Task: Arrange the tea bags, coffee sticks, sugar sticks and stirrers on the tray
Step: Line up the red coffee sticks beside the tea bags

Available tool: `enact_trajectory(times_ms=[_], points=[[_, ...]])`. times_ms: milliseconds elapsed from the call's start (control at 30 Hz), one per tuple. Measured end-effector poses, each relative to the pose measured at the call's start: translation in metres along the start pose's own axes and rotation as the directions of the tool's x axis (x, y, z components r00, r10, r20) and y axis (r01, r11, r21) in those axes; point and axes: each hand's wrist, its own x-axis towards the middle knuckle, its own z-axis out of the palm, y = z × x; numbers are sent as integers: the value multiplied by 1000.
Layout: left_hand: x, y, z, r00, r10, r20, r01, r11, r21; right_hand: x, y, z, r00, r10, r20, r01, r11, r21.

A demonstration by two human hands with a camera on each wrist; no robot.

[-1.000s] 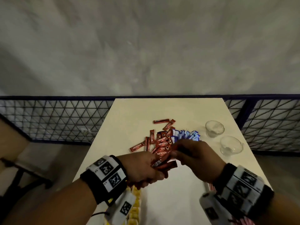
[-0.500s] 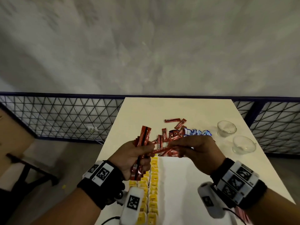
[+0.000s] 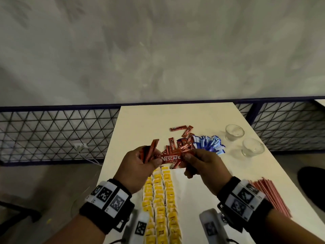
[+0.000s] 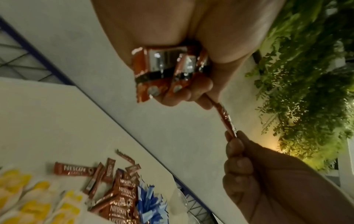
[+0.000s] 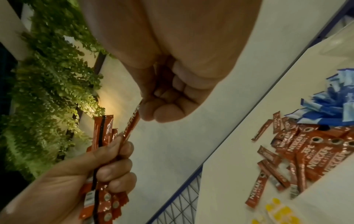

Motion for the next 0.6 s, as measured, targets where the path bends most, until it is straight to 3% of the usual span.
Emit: enact_trajectory(times_ms=[133, 267, 433, 533, 600], points=[[11, -23, 14, 1000, -10, -23, 14, 988, 155, 11, 32, -11, 994, 71, -83, -77, 994, -72], [17, -48, 14, 994, -86, -72, 105, 933, 345, 33, 90, -45, 945, 268, -186, -298, 941, -161], [3, -66, -6, 970, -173, -171, 228, 891, 392, 62, 160, -61, 837, 516, -183, -542, 734, -409], [-6, -77, -14, 946, -234, -223, 302, 884, 356, 78, 169, -49, 837, 511, -199, -504, 575, -644], [-11, -81, -18, 934, -259, -245, 334, 876, 349, 82, 168, -45, 852, 460, -250, -490, 533, -690]])
